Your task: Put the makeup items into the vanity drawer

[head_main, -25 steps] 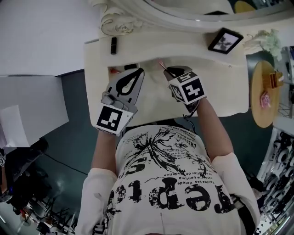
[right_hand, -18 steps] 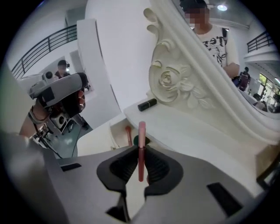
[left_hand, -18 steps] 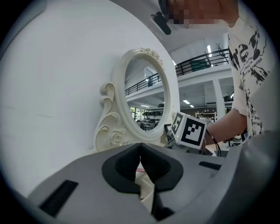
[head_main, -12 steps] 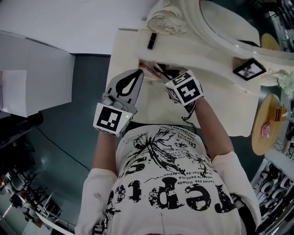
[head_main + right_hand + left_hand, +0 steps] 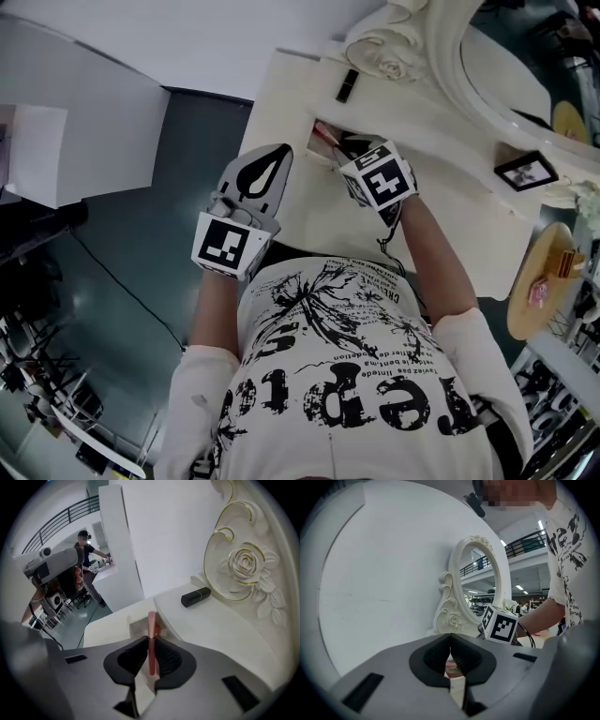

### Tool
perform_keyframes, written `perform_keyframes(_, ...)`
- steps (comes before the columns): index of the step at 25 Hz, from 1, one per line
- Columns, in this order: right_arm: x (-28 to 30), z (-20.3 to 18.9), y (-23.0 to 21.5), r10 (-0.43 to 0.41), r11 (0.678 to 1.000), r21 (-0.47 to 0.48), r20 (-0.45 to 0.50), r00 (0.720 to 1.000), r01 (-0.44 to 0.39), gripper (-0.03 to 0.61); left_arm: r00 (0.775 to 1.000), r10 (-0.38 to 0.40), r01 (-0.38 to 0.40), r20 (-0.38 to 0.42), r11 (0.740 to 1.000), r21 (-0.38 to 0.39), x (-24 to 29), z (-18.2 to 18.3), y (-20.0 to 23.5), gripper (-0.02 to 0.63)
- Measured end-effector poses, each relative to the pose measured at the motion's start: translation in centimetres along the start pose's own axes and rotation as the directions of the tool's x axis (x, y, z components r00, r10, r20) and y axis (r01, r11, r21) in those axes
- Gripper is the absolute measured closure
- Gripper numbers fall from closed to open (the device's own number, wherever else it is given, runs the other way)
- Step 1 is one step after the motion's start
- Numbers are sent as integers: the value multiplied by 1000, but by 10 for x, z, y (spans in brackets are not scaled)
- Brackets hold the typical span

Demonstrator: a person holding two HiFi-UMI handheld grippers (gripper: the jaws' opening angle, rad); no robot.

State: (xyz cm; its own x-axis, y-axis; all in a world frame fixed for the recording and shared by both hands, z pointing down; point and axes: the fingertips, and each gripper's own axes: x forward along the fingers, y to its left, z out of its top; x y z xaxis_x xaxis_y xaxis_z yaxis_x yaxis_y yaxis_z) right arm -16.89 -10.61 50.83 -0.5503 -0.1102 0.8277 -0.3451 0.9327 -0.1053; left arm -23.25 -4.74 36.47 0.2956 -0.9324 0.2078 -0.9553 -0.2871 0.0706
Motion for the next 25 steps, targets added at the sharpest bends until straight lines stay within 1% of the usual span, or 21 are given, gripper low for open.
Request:
perform_keyframes(1, 1, 1, -1, -3, 1000, 4, 5, 1000, 3, 513, 1000, 1, -1, -10, 1000, 1, -1, -3, 2, 600)
perform_keyframes(2, 1, 2, -1, -2, 1000, 7, 12, 1000, 2, 463, 1000, 2, -2, -14, 1000, 0, -1, -4, 2, 600)
perform_keyframes(3, 0, 3, 0, 4, 1000, 11, 19, 1000, -5, 393, 1000, 1, -1, -14, 1000, -2, -1, -4, 2, 600)
perform_keyframes(4, -2, 4, 2, 12, 1000, 16, 26, 1000, -12, 365, 1000, -1, 1, -11, 1000, -3, -2, -3, 1, 600)
perform_keyframes(5, -4, 5, 3, 16, 1000, 22, 35, 999, -17, 354, 1000, -4, 4, -8, 1000, -3, -2, -2, 0, 600)
perform_keyframes(9, -18, 8, 2, 4, 999, 44, 83, 997, -8, 354, 1000, -24, 24, 2, 1000, 8, 3, 4, -7, 600)
perform_keyframes(11, -29, 10, -2, -12, 998, 65, 126, 992, 4, 358, 999, -40, 40, 8, 999, 16, 7, 7, -11, 600)
perform_keyframes(15, -63, 18, -11, -52, 994, 104, 241, 969, 27, 381, 996, -80, 79, 29, 996, 44, 16, 21, -24, 600)
perform_keyframes(17, -84, 21, -15, -89, 991, 125, 302, 949, 53, 408, 994, -102, 99, 37, 993, 57, 20, 28, -33, 600)
perform_keyframes(18, -96, 22, -19, -116, 987, 142, 336, 935, 71, 410, 993, -113, 110, 41, 992, 65, 22, 32, -37, 600)
perform_keyframes(19, -109, 23, -23, -148, 982, 165, 373, 916, 91, 421, 991, -125, 122, 46, 990, 74, 24, 37, -42, 600)
perform_keyframes(22, -150, 23, -38, -254, 959, 235, 470, 845, 158, 492, 985, -164, 157, 58, 982, 100, 33, 48, -56, 600)
perform_keyframes(24, -174, 18, -45, -311, 944, 261, 504, 806, 202, 551, 981, -183, 176, 61, 978, 112, 38, 54, -66, 600)
perform_keyframes(25, -185, 15, -47, -334, 937, 270, 515, 789, 221, 563, 979, -193, 185, 62, 976, 119, 40, 57, -72, 600)
